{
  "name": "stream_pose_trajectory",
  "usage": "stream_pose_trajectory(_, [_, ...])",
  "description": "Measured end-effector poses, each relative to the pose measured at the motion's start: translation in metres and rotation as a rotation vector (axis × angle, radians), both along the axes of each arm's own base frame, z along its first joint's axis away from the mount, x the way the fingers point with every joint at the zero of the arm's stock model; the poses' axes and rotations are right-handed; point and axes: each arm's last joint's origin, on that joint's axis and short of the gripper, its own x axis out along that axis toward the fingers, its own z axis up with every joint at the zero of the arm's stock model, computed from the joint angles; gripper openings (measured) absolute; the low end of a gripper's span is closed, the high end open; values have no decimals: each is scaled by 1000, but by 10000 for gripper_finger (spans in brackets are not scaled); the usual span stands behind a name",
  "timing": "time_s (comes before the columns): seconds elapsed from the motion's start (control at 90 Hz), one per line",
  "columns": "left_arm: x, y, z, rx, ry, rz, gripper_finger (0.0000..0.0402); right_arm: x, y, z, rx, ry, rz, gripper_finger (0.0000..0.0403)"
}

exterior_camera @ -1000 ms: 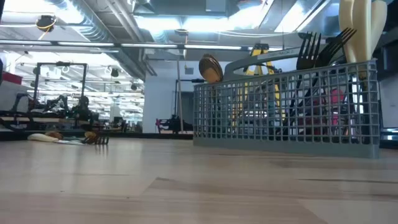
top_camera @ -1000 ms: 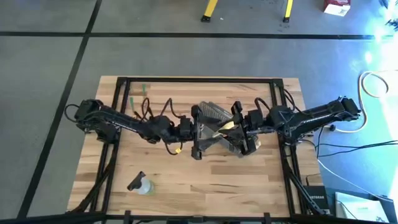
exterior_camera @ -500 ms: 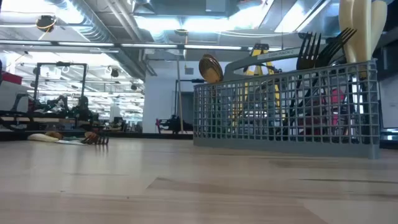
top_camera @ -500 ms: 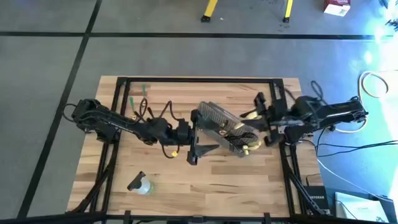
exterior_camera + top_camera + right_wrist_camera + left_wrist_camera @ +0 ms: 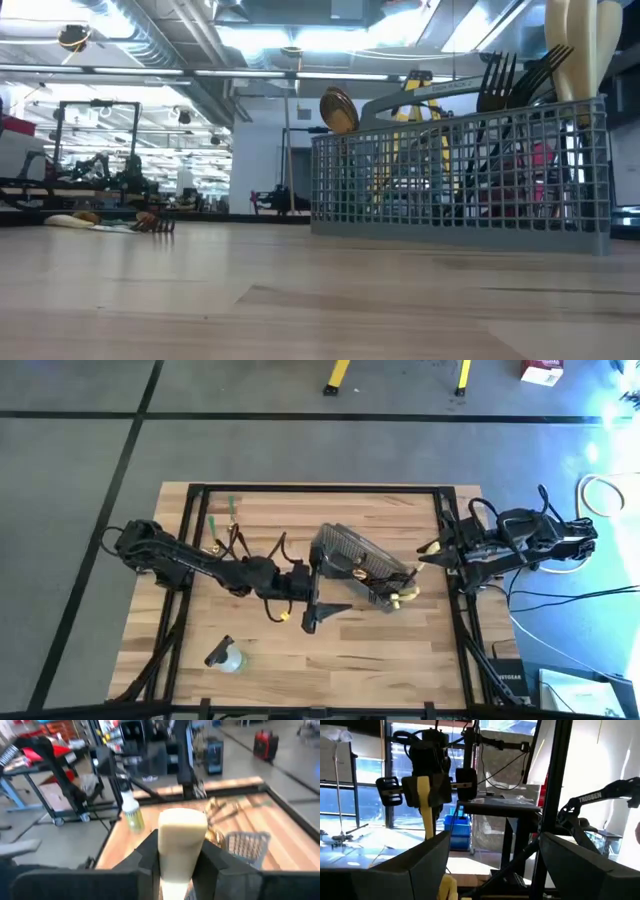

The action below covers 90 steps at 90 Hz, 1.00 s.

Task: Sort silverware
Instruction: Put the silver knife into the cutlery rack

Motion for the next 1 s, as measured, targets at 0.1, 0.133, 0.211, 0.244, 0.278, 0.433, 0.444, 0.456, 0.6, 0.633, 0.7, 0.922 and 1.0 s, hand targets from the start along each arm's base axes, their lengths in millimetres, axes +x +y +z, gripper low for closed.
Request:
stream_pose_trajectory(0.1, [0,0,0,2,0,0,292,-1,0,0,14,1,-3,55])
stream_pose_trajectory(0.133, [0,0,0,2,0,0,292,-1,0,0,15,3,-4,55])
stream_pose_trajectory(0.211, [0,0,-1,4,5,0,292,3,1,-7,-3,20,-1,55])
stream_pose_trajectory(0.244, [0,0,-1,6,11,2,292,5,1,-13,-15,40,-7,55])
stream_pose_trajectory(0.278, [0,0,-2,6,19,7,292,8,1,-20,-28,63,-19,55])
stream_pose_trajectory(0.433, [1,0,-5,11,46,16,292,19,3,-48,-85,61,-33,55])
stream_pose_trajectory(0.444, [1,0,-5,11,48,17,292,19,3,-49,-86,57,-33,55])
stream_pose_trajectory(0.456, [1,1,-5,9,50,19,292,19,3,-50,-87,52,-33,55])
stream_pose_trajectory(0.6, [1,1,-6,10,66,30,292,21,4,-66,-115,43,4,55])
stream_pose_trajectory(0.633, [1,1,-7,10,67,32,292,20,4,-69,-117,47,10,55])
stream_pose_trajectory(0.7, [1,1,-7,11,69,34,292,20,4,-77,-121,67,21,55])
stream_pose_trajectory(0.922, [3,6,-7,8,70,64,292,20,5,-85,-120,90,56,63])
stream_pose_trajectory(1.0, [3,9,-7,-3,73,124,292,20,6,-85,-114,88,75,84])
